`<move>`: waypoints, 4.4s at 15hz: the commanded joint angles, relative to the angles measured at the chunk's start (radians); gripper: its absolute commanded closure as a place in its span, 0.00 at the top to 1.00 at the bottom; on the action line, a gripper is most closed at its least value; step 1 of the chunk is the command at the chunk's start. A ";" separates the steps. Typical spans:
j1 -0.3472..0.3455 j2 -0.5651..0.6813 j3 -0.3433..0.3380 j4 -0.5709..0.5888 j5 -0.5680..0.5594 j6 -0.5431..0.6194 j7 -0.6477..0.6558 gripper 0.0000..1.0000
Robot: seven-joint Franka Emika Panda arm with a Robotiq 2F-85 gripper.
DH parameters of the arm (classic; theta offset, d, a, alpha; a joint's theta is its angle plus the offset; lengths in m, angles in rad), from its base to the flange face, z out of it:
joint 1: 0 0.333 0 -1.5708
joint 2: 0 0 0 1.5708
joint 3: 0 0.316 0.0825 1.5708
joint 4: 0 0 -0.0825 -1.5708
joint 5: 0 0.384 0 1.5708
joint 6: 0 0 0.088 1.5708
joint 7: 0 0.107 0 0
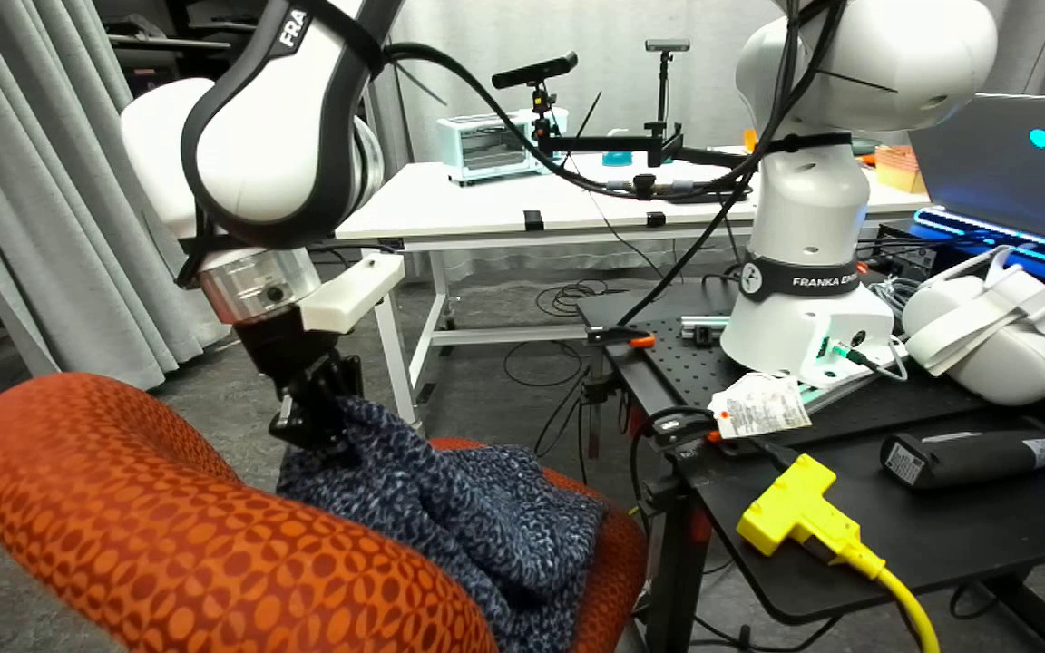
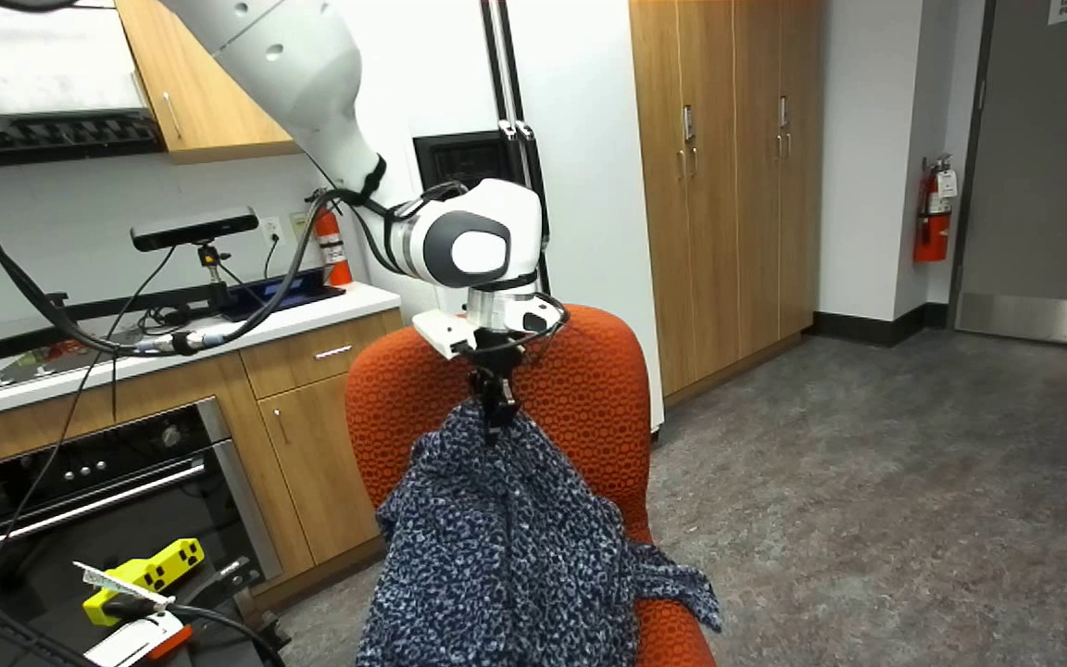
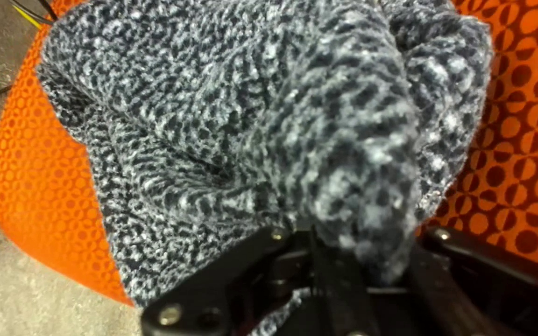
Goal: Hang the fleece on the head rest of the armchair
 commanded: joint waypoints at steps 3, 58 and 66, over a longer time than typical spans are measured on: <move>-0.003 -0.288 0.003 -0.135 0.010 -0.194 -0.052 0.02; 0.118 0.031 0.078 0.725 -0.222 -0.242 -0.031 0.83; 0.133 -0.126 0.061 0.513 -0.227 -0.241 -0.027 1.00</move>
